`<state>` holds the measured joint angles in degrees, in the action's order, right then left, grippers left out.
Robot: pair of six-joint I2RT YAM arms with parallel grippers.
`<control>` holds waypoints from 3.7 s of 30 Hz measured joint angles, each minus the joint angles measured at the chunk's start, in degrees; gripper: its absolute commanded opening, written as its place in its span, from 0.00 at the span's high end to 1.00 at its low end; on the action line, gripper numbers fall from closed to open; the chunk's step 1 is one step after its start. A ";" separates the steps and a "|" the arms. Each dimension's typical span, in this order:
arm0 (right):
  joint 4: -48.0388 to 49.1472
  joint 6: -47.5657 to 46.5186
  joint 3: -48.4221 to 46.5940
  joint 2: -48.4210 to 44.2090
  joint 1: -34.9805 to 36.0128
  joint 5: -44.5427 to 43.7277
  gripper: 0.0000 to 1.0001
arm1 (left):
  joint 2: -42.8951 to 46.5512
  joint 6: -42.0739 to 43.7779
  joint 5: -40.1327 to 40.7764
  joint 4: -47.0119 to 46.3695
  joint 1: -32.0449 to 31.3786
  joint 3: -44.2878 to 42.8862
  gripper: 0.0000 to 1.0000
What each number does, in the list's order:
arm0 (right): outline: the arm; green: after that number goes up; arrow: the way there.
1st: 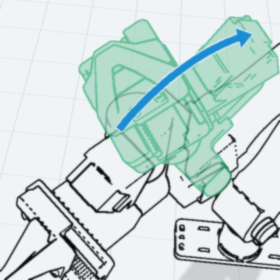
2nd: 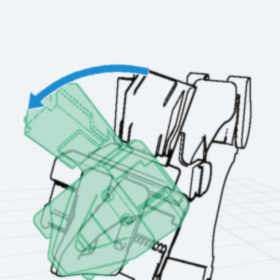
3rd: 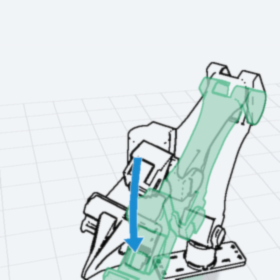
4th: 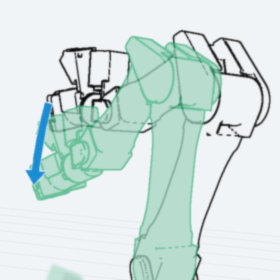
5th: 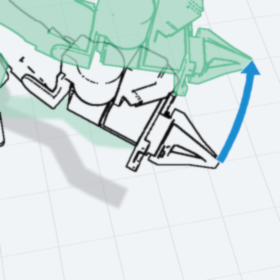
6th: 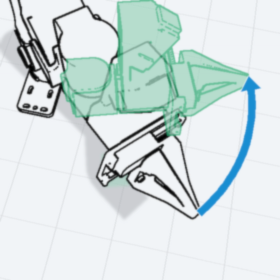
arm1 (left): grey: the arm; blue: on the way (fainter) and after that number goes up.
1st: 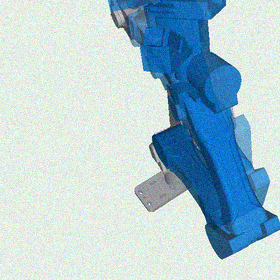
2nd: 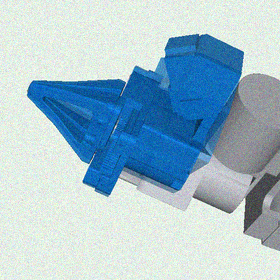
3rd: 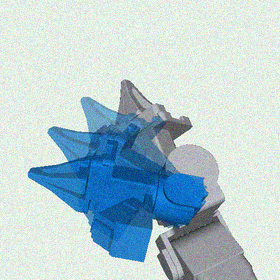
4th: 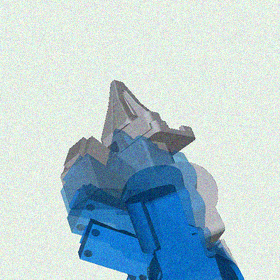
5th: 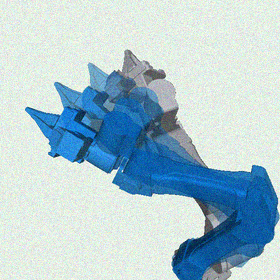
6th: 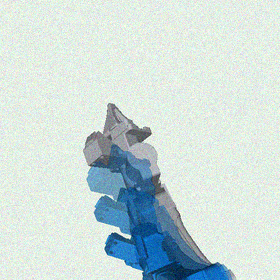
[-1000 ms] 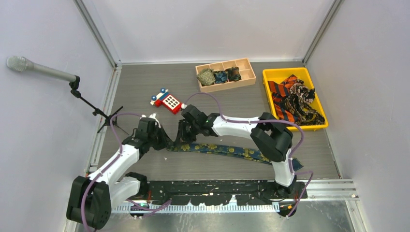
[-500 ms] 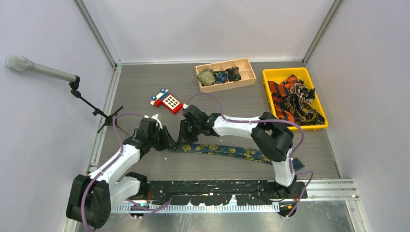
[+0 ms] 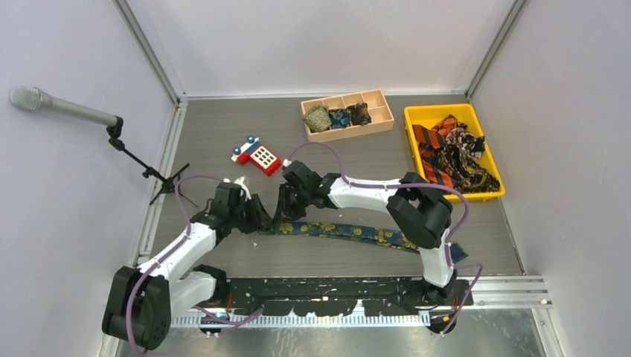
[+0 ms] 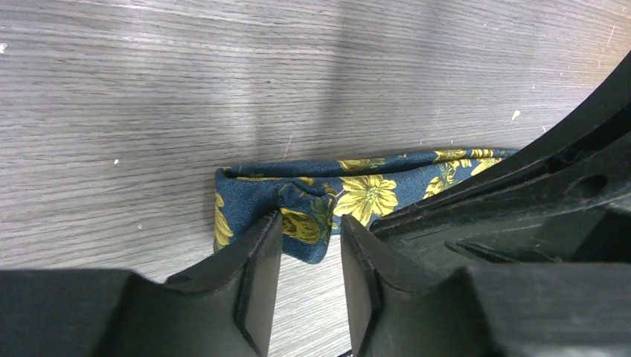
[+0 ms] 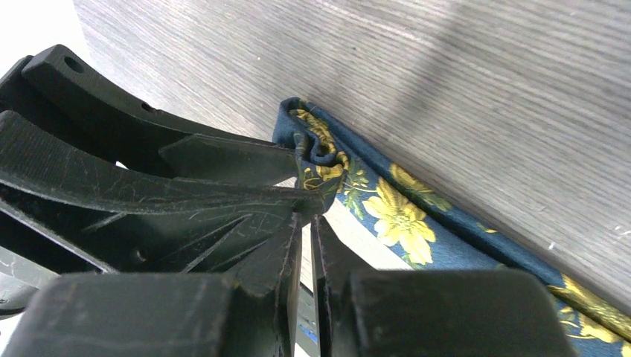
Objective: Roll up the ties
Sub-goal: Roll the tie at the center of the board.
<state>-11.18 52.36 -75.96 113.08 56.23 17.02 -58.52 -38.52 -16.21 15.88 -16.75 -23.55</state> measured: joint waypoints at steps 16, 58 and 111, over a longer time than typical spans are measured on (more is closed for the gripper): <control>-0.85 -0.15 0.02 -0.52 -0.79 0.02 0.84 | 1.92 -1.38 -0.48 -1.49 0.00 1.40 0.62; 2.58 1.79 -0.76 2.99 -0.42 2.38 0.84 | 5.03 -1.60 -0.26 0.07 0.00 2.51 1.00; 4.26 2.62 -0.33 5.31 0.83 2.23 0.84 | 2.89 -1.05 4.26 3.65 -0.11 1.05 0.95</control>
<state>-6.92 54.98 -76.29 118.39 57.06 19.25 -55.64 -39.57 -11.94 19.53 -16.86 -22.50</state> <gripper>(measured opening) 0.158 0.007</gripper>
